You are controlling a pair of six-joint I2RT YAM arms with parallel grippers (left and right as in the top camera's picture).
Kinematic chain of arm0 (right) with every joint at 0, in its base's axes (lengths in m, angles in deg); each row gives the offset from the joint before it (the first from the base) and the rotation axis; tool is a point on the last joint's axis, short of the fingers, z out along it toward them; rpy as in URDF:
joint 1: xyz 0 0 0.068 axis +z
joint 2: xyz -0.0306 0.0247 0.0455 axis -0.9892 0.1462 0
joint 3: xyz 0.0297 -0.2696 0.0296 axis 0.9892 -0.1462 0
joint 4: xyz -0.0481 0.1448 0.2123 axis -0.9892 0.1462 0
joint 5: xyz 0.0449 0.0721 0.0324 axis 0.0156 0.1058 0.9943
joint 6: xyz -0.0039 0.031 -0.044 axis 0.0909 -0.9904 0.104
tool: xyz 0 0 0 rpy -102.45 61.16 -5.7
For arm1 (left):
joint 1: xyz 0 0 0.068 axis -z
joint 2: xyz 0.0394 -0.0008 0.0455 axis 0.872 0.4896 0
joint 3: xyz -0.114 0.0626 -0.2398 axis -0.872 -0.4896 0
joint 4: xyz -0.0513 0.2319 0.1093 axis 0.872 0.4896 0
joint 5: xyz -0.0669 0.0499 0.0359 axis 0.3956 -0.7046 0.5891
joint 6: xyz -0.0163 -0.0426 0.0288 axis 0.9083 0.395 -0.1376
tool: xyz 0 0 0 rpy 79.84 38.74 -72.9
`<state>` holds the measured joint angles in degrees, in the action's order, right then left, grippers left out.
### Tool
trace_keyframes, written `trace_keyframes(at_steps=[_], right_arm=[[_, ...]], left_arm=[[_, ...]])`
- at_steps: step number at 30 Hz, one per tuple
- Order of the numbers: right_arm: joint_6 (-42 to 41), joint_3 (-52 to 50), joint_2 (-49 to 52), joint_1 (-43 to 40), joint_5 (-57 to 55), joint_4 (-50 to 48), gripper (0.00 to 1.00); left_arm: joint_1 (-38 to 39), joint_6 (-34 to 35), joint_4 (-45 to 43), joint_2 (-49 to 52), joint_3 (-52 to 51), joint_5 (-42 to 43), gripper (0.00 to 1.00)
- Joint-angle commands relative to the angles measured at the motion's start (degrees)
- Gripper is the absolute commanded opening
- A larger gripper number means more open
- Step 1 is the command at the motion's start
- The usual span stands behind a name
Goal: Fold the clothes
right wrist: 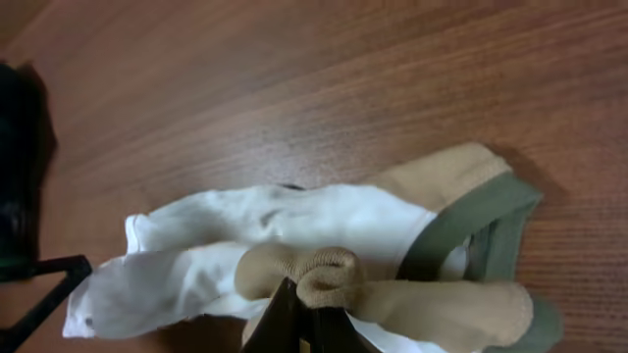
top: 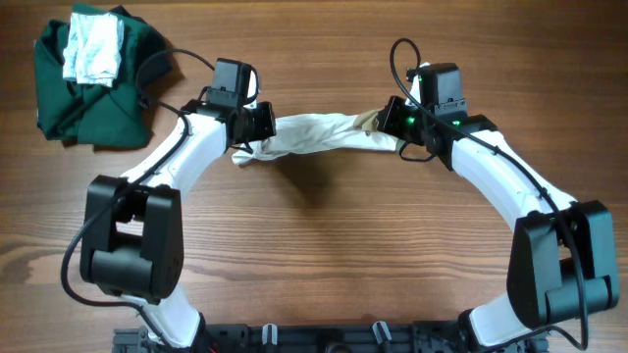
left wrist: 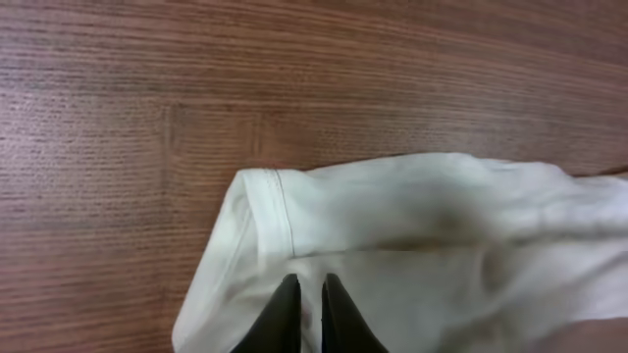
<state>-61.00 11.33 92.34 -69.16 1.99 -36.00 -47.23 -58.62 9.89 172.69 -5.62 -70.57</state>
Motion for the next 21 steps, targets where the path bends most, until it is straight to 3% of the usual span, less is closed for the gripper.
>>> trace_keyframes(at_steps=[1,4,5,8,9,10,17,21], right_arm=[[-0.2,0.7,2.2,0.0,-2.8,-1.6,0.04],[-0.1,0.7,3.1,0.0,-3.6,-2.5,0.05],[0.0,0.7,3.5,0.0,-3.7,-2.6,0.13],[1.8,0.7,4.4,0.0,-4.0,-3.0,0.65],[2.1,0.7,4.6,0.0,-4.1,-3.0,0.79],[2.7,0.7,4.9,0.0,-4.5,-3.0,0.85],[2.8,0.7,4.5,-0.1,-5.2,-3.2,0.93],[2.8,0.7,4.1,-0.1,-4.7,-2.1,0.95]], left_arm=[[0.2,-0.3,-1.4,1.7,-0.2,-0.8,0.09],[0.2,-0.3,-3.0,1.9,-0.3,-1.1,0.09],[0.2,-0.3,-3.4,1.9,-0.3,-1.2,0.09],[0.2,-0.3,-3.4,1.9,-0.2,-1.2,0.11],[0.2,-0.3,-3.4,1.9,-0.2,-1.2,0.12],[0.2,-0.3,-3.3,1.9,-0.2,-1.2,0.13],[0.2,-1.8,3.1,-3.8,-0.2,-1.1,0.09],[0.7,-3.3,9.8,-10.9,-0.2,0.8,0.15]])
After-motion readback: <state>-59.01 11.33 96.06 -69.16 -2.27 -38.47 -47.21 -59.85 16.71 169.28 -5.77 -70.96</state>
